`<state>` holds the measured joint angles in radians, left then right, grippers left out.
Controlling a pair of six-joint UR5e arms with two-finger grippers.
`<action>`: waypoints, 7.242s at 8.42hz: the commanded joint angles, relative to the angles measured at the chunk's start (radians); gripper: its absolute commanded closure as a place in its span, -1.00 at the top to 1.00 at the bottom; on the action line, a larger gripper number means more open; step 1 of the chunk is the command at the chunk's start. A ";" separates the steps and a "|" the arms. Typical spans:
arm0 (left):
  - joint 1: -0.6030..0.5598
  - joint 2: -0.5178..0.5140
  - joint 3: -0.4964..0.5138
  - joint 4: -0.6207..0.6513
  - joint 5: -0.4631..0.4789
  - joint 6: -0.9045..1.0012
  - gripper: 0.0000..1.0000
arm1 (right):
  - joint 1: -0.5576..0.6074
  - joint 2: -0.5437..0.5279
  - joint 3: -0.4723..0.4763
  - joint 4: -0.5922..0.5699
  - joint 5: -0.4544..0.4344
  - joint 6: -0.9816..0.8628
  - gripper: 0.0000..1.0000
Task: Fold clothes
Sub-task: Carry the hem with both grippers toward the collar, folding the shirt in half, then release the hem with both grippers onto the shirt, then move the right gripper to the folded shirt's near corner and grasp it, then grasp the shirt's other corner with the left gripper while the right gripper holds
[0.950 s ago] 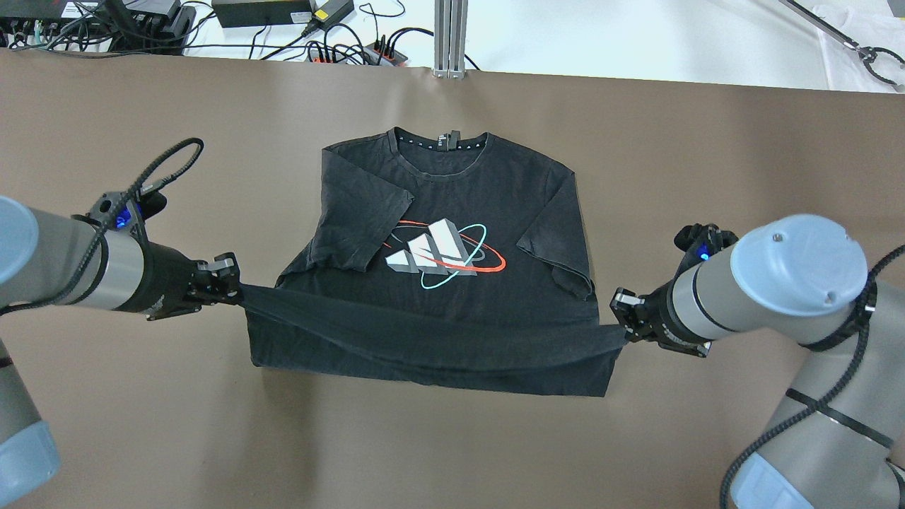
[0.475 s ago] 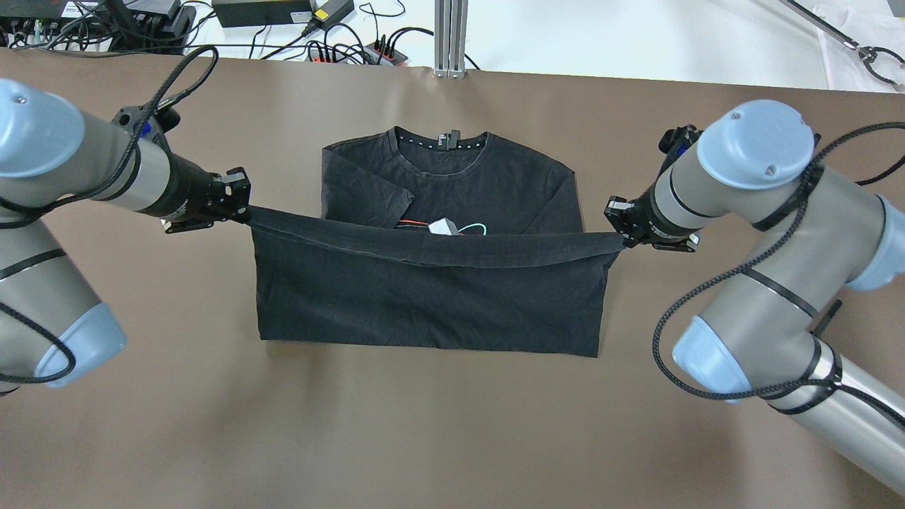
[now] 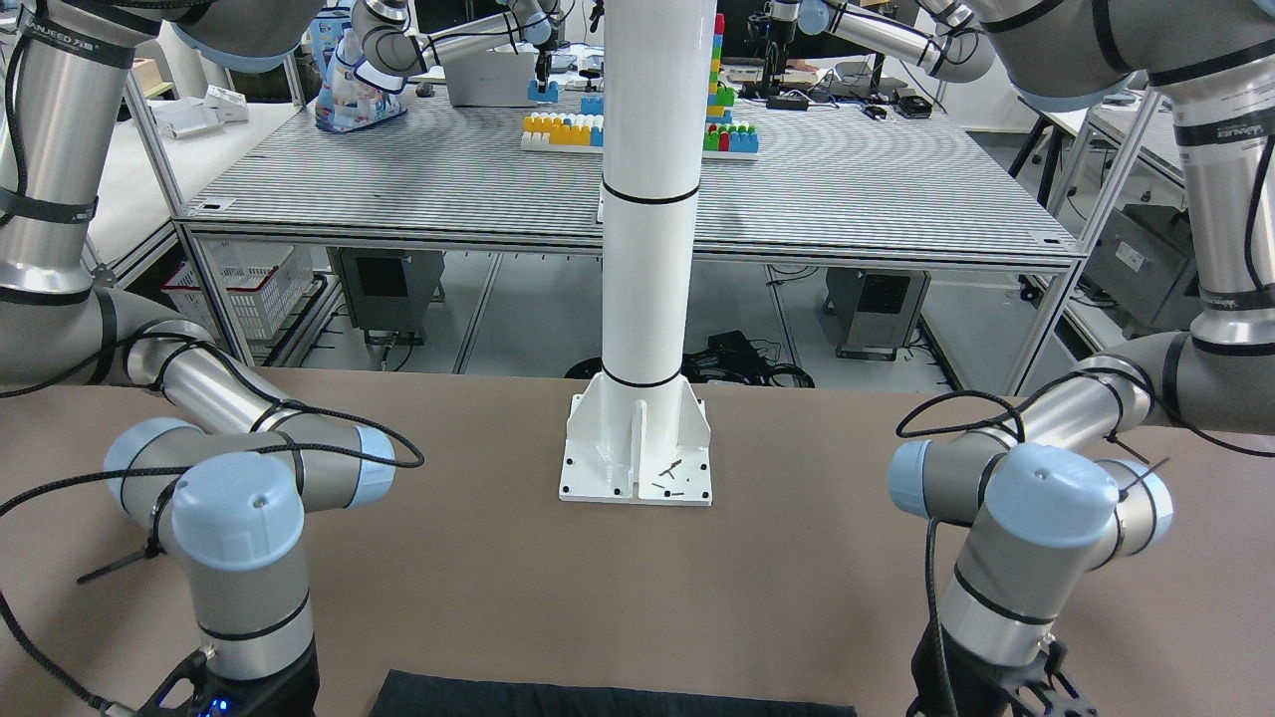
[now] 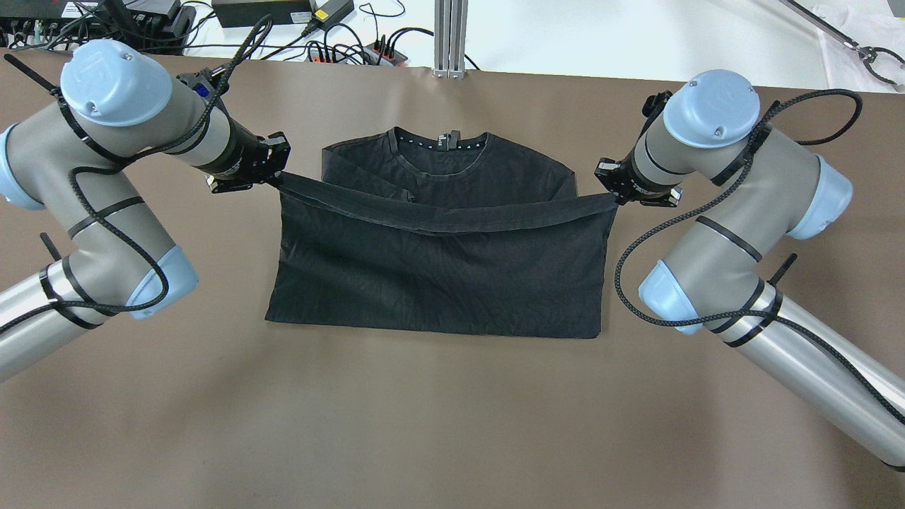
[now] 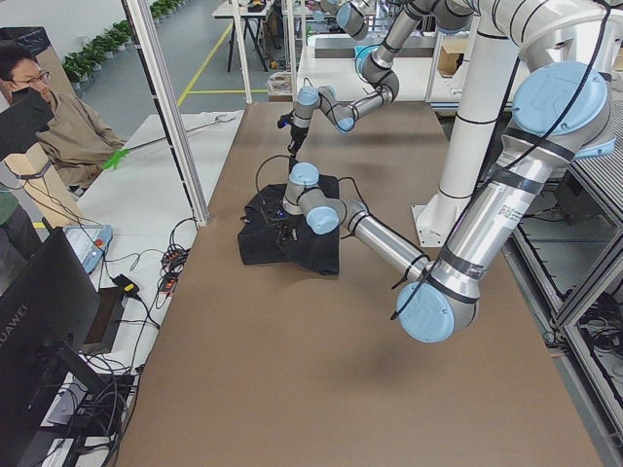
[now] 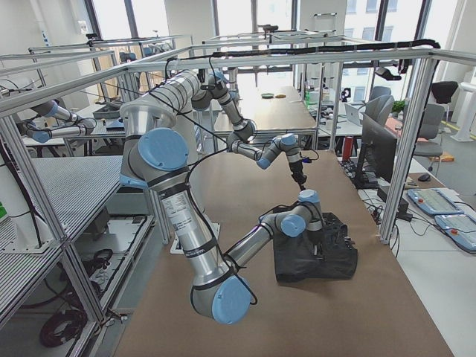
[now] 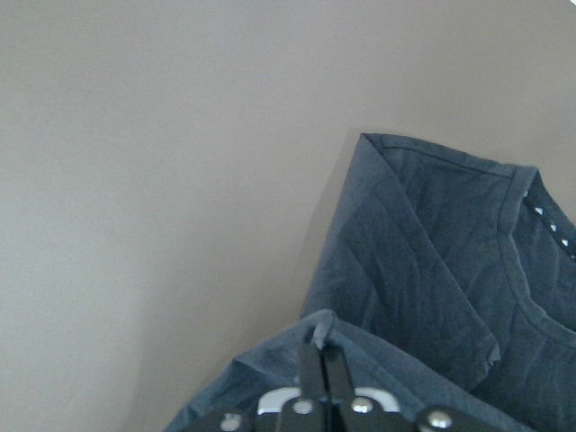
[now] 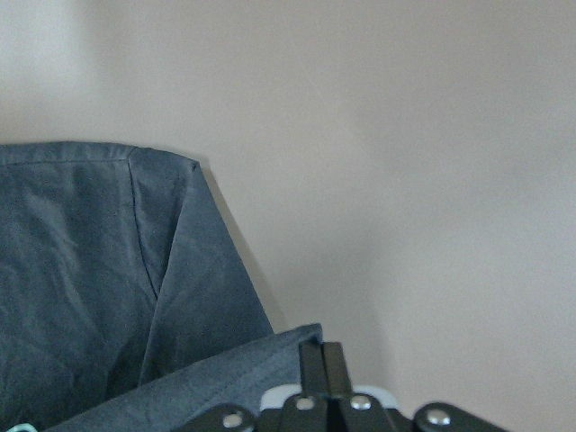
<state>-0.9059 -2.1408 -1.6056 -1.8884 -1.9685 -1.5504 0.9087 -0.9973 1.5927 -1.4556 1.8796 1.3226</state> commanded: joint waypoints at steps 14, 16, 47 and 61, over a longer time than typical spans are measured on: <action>-0.034 -0.145 0.426 -0.291 0.100 0.099 0.14 | 0.001 0.146 -0.310 0.329 -0.140 0.260 0.09; -0.036 -0.143 0.420 -0.296 0.100 0.093 0.33 | 0.002 0.085 -0.207 0.343 -0.132 0.270 0.48; 0.092 0.108 -0.066 -0.270 0.075 -0.123 0.46 | -0.295 -0.478 0.491 0.452 0.690 0.649 0.90; 0.369 0.274 -0.099 -0.268 0.315 -0.152 -1.00 | -0.297 -0.440 0.487 0.454 0.286 0.629 0.90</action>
<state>-0.5310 -1.8680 -1.7072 -2.1568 -1.6482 -1.7173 0.6127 -1.4392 2.0766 -1.0024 2.1663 1.9512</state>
